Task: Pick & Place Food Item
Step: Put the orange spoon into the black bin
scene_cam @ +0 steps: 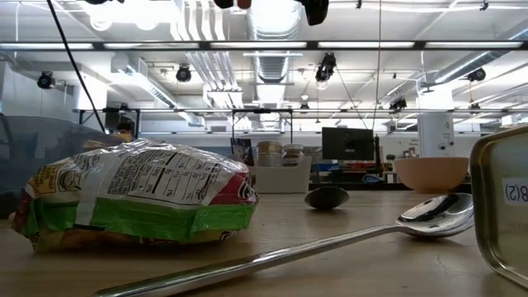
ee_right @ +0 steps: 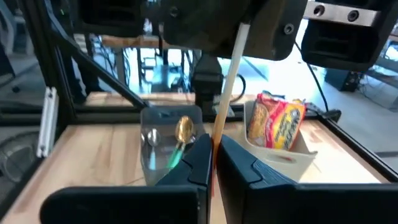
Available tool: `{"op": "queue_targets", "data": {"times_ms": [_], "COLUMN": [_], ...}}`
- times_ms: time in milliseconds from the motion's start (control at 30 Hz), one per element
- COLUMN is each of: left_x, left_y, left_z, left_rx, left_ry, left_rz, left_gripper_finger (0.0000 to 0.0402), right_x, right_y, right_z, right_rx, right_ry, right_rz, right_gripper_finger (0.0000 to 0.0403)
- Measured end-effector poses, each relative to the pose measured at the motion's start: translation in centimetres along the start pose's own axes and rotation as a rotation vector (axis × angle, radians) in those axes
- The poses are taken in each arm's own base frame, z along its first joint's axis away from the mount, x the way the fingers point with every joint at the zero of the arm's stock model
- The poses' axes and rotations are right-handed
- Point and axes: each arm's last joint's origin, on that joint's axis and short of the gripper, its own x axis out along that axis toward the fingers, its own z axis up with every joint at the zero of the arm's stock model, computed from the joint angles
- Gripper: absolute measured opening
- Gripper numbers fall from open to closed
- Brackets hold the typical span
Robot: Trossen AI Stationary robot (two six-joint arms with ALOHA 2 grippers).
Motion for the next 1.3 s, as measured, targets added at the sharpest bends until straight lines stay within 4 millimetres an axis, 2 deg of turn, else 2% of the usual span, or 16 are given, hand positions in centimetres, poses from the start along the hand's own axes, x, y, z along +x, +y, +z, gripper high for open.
{"op": "queue_targets", "data": {"times_ms": [233,400,533,733,900,1167,1300], "left_x": [-0.1,-0.3,-0.8,-1.7,-2.5,-3.2,-3.0], "left_y": [0.0,0.0,-0.4,-1.5,-3.3,-6.8,-7.9], "left_z": [-0.9,-0.5,0.4,1.4,1.2,-0.4,-1.4], "left_rx": [-0.008,-0.014,-0.016,0.036,0.228,0.743,0.967], "left_ry": [0.109,0.226,0.336,0.439,0.537,0.634,0.707], "left_rz": [-0.008,-0.001,0.01,0.093,0.217,0.408,0.394], "left_gripper_finger": [0.0115,0.0175,0.0199,0.0205,0.0205,0.0205,0.0205], "right_x": [0.1,0.1,0.1,0.1,0.0,-0.1,0.1], "right_y": [0.1,0.1,0.1,-0.2,-0.4,-0.4,-0.4], "right_z": [0.5,0.6,0.8,0.6,0.5,0.7,0.8], "right_rx": [-0.04,-0.076,-0.084,-0.076,-0.026,0.125,0.195], "right_ry": [0.064,0.138,0.154,0.169,0.175,0.162,0.166], "right_rz": [-0.007,-0.016,-0.021,-0.113,-0.157,-0.15,-0.086], "right_gripper_finger": [0.0009,0.0008,0.0008,0.0008,0.0008,0.0008,0.0008]}}
